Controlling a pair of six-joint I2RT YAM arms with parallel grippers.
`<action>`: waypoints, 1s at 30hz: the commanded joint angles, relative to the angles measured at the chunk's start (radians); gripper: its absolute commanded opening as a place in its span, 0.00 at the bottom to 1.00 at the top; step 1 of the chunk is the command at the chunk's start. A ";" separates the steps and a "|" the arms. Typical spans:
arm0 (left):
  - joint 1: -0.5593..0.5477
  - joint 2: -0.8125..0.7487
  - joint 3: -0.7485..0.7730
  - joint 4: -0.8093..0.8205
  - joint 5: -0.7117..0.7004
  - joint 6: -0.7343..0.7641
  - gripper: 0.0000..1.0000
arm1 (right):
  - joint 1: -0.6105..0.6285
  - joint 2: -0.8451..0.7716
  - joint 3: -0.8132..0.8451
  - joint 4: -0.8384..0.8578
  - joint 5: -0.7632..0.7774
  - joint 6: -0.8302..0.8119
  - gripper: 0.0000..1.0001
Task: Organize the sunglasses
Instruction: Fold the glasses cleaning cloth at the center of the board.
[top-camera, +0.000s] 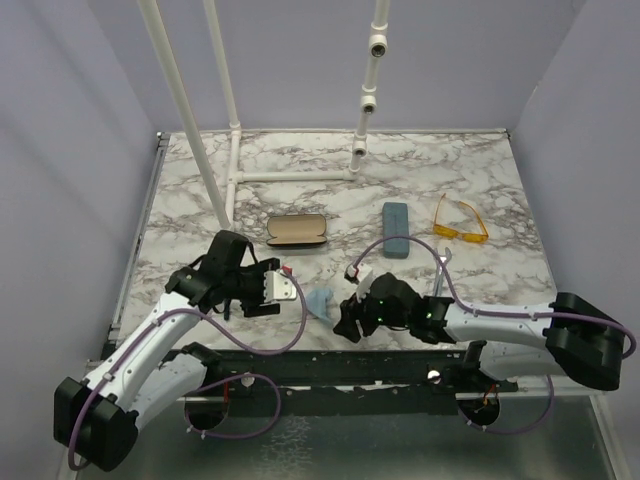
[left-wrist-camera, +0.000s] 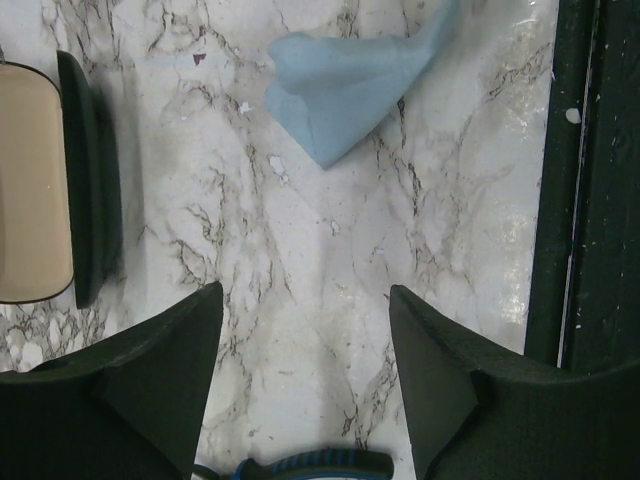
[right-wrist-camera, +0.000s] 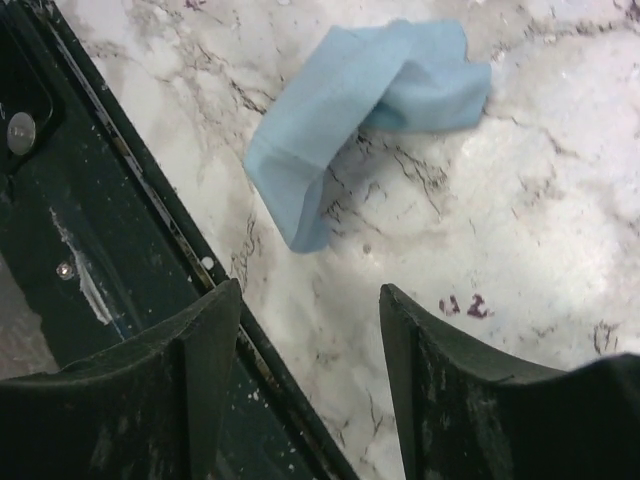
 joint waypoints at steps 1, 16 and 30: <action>-0.007 -0.067 -0.057 0.109 0.090 -0.048 0.70 | 0.027 0.082 -0.007 0.209 0.009 -0.150 0.62; -0.006 -0.160 -0.111 0.209 0.061 -0.152 0.73 | 0.062 0.153 0.143 0.126 0.120 -0.352 0.01; -0.007 -0.215 -0.115 0.305 0.204 -0.389 0.73 | 0.062 -0.057 0.478 -0.300 0.045 -0.587 0.01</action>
